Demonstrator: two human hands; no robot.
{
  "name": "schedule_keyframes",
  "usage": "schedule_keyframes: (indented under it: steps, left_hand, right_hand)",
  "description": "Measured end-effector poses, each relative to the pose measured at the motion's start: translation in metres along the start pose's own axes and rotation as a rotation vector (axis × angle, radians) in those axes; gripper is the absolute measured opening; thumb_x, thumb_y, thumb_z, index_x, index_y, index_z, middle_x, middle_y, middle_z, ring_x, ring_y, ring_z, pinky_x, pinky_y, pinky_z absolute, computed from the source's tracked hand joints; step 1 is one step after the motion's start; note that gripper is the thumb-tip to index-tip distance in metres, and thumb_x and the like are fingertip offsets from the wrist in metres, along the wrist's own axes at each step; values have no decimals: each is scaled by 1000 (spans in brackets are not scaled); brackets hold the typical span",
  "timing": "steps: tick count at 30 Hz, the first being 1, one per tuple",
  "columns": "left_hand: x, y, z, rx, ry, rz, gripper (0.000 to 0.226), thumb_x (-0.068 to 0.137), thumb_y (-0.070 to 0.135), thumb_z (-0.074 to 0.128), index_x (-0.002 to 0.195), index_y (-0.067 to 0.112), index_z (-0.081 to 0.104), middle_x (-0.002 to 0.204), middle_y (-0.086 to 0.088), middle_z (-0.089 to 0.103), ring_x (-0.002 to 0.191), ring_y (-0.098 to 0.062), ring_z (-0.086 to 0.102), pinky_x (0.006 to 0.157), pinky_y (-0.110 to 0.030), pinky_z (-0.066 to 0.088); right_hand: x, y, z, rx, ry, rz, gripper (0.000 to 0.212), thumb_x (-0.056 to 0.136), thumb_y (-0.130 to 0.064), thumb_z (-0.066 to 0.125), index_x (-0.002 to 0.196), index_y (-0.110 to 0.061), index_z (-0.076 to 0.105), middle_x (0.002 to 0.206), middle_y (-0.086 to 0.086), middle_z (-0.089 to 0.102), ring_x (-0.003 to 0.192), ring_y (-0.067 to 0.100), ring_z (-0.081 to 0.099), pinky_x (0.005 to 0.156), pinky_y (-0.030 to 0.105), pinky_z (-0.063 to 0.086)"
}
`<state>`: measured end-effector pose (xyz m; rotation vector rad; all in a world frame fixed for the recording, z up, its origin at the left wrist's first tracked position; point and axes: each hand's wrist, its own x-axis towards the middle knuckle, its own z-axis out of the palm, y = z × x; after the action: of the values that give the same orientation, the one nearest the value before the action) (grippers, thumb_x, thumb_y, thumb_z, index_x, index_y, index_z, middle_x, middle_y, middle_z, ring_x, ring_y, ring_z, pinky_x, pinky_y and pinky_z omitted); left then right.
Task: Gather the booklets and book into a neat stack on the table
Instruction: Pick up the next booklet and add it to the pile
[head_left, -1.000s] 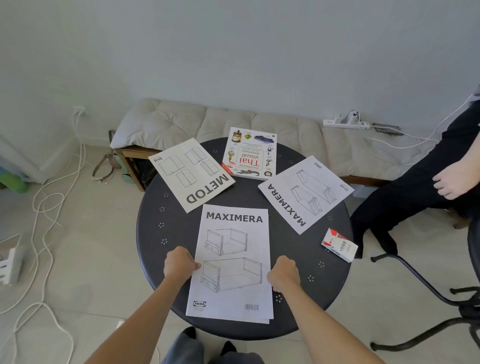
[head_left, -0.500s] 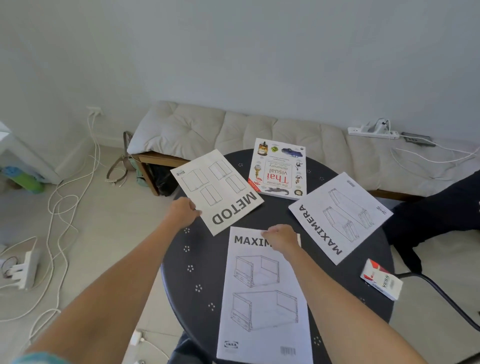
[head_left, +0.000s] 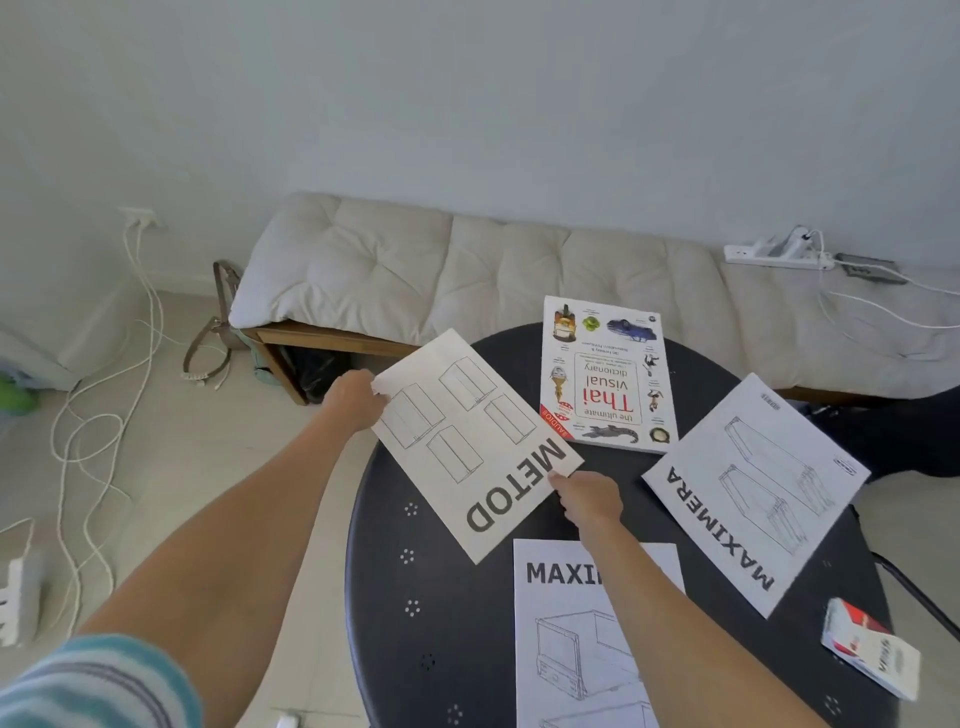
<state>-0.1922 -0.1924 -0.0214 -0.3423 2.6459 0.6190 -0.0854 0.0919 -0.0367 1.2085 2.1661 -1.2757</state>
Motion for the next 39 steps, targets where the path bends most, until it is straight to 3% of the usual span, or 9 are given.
schedule_keyframes:
  steps: [3, 7, 11, 13, 16, 19, 22, 32, 39]
  left_hand:
    - [17, 1, 1, 4, -51, 23, 52, 95, 29, 51, 137, 0, 41, 139, -17, 49, 128, -36, 45, 102, -40, 38]
    - [34, 0, 6, -6, -89, 18, 49, 94, 33, 52, 132, 2, 46, 132, -16, 54, 121, -35, 50, 96, -41, 43]
    - [39, 1, 2, -90, -47, 15, 42, 92, 29, 57, 124, 4, 55, 124, -13, 59, 117, -32, 54, 92, -38, 45]
    - [42, 0, -3, -169, -41, -5, 37, 90, 28, 61, 118, 4, 60, 119, -13, 63, 111, -30, 58, 92, -39, 47]
    - [42, -4, -15, -308, -98, -21, 25, 90, 23, 62, 105, 3, 63, 108, -14, 67, 99, -30, 63, 91, -41, 51]
    - [32, -8, -25, -439, -129, -36, 12, 91, 17, 61, 99, 8, 61, 94, -8, 66, 86, -25, 63, 82, -35, 49]
    - [13, -18, -30, -498, -143, -65, 8, 91, 19, 61, 95, 11, 61, 82, 0, 64, 75, -16, 61, 75, -30, 47]
    - [-83, -14, -9, -962, -173, -149, 14, 88, 4, 62, 98, 15, 61, 94, -5, 69, 81, -16, 66, 77, -32, 53]
    - [-155, 14, 42, -1075, -176, -125, 36, 84, 7, 69, 118, 9, 56, 108, -10, 68, 99, -22, 67, 81, -29, 55]
  right_hand:
    - [6, 0, 6, -44, 52, 25, 29, 82, -31, 69, 59, -19, 57, 72, 2, 63, 75, 24, 60, 69, 33, 49]
    - [9, -1, 9, -54, 78, 71, 18, 82, -29, 69, 78, -12, 66, 82, 4, 66, 82, 23, 64, 69, 31, 47]
    - [9, -1, 11, 32, 111, 65, 15, 86, -21, 62, 77, -10, 57, 81, 9, 67, 69, 19, 57, 65, 29, 48]
    - [9, -4, 13, 202, 59, 79, 12, 89, -15, 57, 79, -10, 53, 95, 15, 70, 81, 22, 64, 76, 36, 57]
    - [1, -16, 13, 448, -84, 116, 2, 94, -7, 53, 94, -9, 54, 107, 14, 69, 101, 28, 68, 65, 32, 57]
    - [-10, -25, 11, 498, -195, 55, 24, 91, 6, 51, 108, -10, 56, 112, 13, 68, 105, 29, 66, 61, 28, 53]
    - [-20, -30, 8, 465, -213, -3, 37, 91, 11, 44, 112, -17, 56, 98, 4, 68, 90, 19, 66, 59, 27, 52]
    - [-38, -27, -77, 298, -87, -188, 38, 89, 7, 35, 91, -21, 61, 90, 0, 67, 77, 15, 63, 52, 23, 47]
    - [-41, 26, -153, 70, -101, -227, 34, 87, 4, 43, 99, -17, 67, 92, 7, 71, 72, 19, 65, 63, 29, 55]
